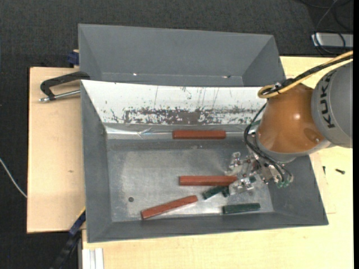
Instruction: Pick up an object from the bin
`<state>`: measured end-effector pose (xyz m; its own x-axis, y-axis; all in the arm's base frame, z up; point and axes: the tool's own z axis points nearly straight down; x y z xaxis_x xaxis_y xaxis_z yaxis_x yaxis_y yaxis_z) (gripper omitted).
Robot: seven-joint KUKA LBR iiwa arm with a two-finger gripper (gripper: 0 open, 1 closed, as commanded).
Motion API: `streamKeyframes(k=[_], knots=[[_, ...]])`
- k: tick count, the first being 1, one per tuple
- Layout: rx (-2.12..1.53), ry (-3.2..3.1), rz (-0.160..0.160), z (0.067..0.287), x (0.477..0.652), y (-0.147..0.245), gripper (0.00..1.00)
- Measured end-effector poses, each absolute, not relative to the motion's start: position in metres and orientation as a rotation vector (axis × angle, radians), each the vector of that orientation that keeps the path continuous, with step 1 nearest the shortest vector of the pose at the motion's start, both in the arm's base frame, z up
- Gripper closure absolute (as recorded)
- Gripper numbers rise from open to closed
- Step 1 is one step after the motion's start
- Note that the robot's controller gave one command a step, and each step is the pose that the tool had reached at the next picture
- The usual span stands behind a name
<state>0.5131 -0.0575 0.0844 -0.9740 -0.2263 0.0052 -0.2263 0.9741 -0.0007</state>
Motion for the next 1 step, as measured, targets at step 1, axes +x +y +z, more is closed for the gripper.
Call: streamKeyframes(k=[1], knots=[[0.449, -3.114, 0.0, 0.2078, 0.5225, -0.0497, 1.0]])
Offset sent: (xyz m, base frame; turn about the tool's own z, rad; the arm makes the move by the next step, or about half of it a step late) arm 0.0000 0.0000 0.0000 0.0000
